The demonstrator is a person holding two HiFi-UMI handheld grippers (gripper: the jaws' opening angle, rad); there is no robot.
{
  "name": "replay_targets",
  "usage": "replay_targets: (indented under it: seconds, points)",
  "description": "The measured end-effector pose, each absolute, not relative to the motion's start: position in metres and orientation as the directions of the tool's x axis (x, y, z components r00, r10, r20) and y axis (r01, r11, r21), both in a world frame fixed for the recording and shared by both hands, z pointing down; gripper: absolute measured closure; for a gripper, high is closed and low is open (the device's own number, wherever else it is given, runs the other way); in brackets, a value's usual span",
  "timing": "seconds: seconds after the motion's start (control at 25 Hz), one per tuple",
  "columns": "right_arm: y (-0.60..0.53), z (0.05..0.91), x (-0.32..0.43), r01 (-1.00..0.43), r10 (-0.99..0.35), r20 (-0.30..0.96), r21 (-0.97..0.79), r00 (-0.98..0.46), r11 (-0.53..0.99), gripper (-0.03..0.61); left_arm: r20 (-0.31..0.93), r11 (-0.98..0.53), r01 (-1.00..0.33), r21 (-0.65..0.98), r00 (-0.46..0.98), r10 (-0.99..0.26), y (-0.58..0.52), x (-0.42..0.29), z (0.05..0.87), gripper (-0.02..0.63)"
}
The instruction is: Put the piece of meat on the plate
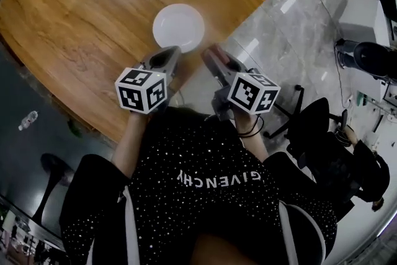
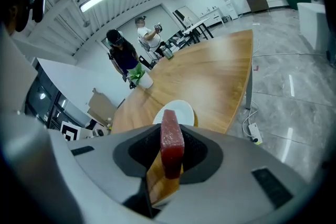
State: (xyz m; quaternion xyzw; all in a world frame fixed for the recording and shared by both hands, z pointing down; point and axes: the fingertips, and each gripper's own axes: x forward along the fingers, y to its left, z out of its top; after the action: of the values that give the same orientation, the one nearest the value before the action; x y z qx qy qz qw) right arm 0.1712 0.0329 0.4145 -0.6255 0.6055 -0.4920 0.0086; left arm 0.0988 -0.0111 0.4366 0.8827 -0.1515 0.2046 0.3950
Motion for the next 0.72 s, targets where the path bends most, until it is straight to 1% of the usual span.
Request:
replay_targets:
  seconds: [0.16,0.32,0.56,0.72]
  points:
    - [0.014,0.422,0.174,-0.762,-0.728,0.634,-0.598,-0.26,-0.249,0.48,0.525,-0.639,-0.467,0.611,0.844,-0.115,-0.017,0.098,0.444,0.606]
    - [-0.009,0.42,0.175,-0.773,-0.714,0.629,-0.603,-0.308,-0.198,0.48,0.532,-0.605,-0.502,0.619,0.834,-0.147,-0.024,0.098,0.448,0.606]
    - [-0.043,0.417,0.174,-0.801,-0.673,0.631,-0.591,-0.386,-0.095,0.48,0.557,-0.567,-0.592,0.573,0.789,-0.26,-0.044,0.083,0.445,0.606]
    - [-0.059,0.423,0.163,-0.801,-0.629,0.632,-0.599,-0.453,-0.025,0.48,0.569,-0.507,-0.657,0.558,0.747,-0.343,-0.051,0.067,0.444,0.606]
